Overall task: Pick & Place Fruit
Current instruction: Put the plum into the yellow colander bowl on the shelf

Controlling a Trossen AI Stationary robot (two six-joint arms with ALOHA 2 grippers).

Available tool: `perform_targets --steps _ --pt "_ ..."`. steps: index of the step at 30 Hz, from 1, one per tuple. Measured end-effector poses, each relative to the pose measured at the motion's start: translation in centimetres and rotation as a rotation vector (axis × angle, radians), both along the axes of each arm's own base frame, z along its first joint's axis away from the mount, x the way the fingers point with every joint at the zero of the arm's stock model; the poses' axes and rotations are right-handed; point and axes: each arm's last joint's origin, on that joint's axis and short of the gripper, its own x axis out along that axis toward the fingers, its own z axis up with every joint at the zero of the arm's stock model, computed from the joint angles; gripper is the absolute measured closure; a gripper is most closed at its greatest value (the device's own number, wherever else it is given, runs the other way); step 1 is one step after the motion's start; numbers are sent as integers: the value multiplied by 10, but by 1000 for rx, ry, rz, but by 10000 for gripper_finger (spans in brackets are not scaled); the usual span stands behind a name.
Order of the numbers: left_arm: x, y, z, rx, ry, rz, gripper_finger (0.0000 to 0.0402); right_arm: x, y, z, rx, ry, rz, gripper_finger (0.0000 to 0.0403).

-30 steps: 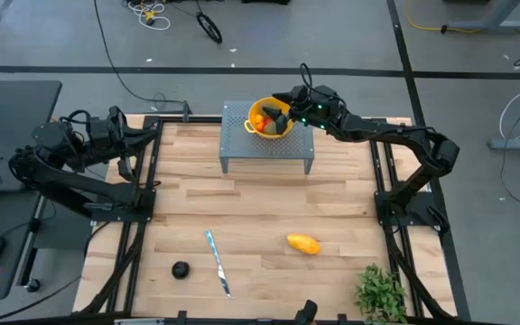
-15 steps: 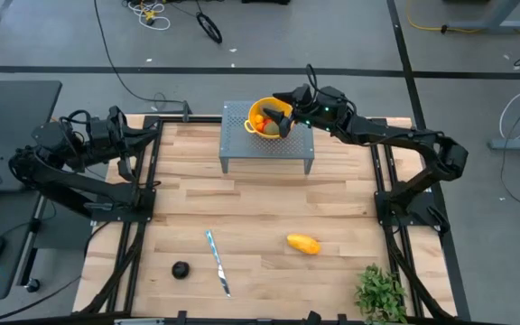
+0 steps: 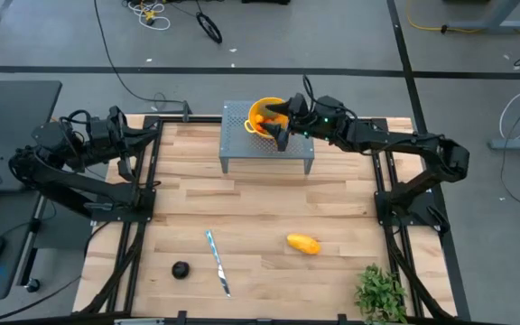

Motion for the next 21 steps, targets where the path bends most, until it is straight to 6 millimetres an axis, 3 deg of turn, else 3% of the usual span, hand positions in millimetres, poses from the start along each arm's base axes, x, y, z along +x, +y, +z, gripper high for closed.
perform_targets --steps 9,21 --pt "0 0 0 0 0 0 400 9 36 3 -3 -8 106 87" --pt "0 0 0 2 1 -17 400 11 67 9 -7 -25 197 87"
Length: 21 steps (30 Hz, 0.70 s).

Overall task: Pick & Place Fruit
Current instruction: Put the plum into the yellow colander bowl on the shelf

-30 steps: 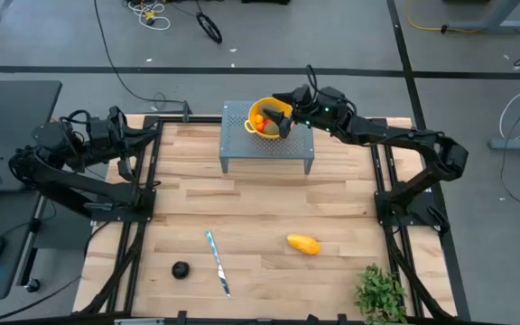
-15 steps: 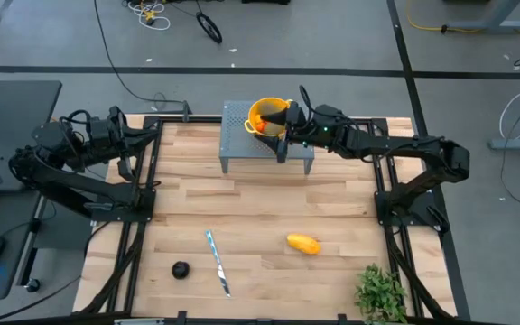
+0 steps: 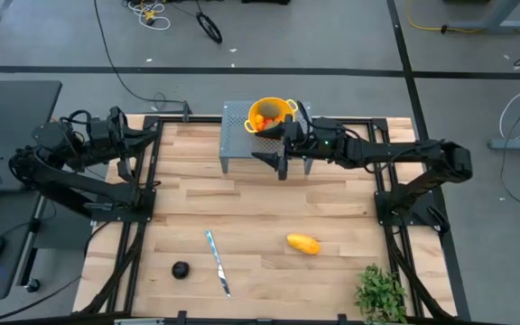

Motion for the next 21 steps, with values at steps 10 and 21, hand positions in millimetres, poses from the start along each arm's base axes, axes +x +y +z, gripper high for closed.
perform_targets --steps 10,21 --pt "0 -1 0 -20 -8 -38 400 -23 19 26 -6 -43 48 102" --pt "0 -1 0 -18 -7 -37 400 -57 33 52 -48 -57 21 124"
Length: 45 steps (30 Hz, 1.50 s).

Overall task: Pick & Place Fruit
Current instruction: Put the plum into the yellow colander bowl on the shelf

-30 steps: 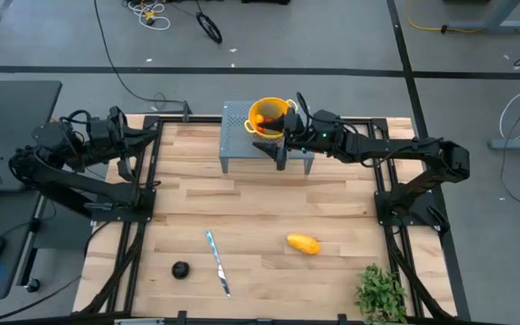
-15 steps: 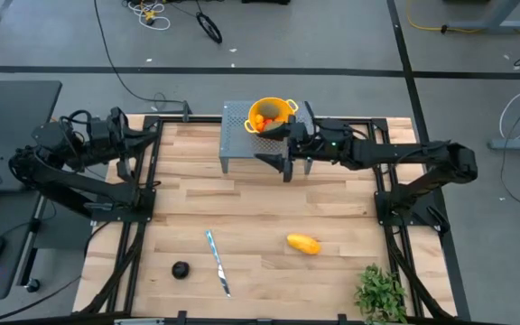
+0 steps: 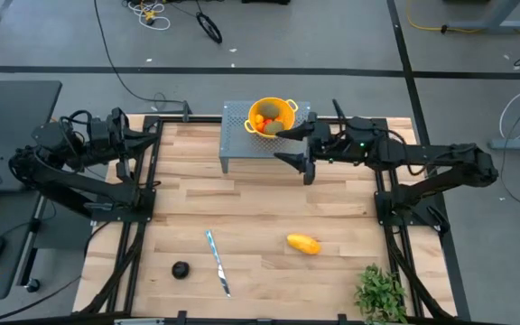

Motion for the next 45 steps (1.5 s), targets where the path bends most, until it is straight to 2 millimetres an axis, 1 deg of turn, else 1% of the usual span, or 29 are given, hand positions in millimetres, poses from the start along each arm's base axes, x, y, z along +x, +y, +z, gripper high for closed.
perform_targets --steps 4,12,20,22,28,38,45 --pt "0 0 0 0 0 0 400 -5 3 4 -42 -13 -11 129" --pt "0 0 0 0 0 0 400 -7 11 7 -43 -22 15 144" --pt "0 0 0 -2 0 -3 400 -7 26 5 -41 -4 72 170" --pt "0 -1 0 0 0 -21 400 -9 30 5 -23 11 89 179" --pt "0 -1 0 1 0 -27 400 -28 33 12 11 34 102 218" --pt "0 -1 0 8 2 -26 400 -63 31 22 -113 71 75 286" --pt "0 -1 0 8 2 -27 400 -76 30 24 -127 94 76 318"
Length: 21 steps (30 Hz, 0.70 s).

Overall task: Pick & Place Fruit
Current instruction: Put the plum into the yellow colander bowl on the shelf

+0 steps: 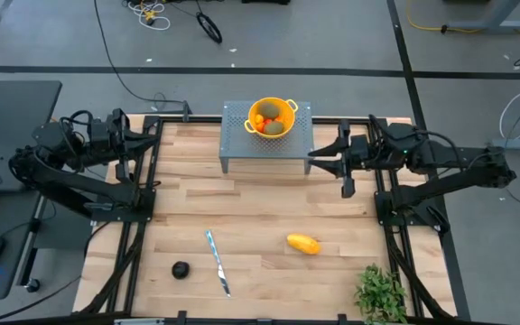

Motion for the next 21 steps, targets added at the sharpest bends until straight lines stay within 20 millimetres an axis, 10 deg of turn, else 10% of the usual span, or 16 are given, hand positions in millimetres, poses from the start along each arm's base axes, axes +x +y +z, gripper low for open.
perform_targets --steps 21 --pt "8 -5 -1 -33 11 -149 400 -1 0 -7 -22 78 10 392"
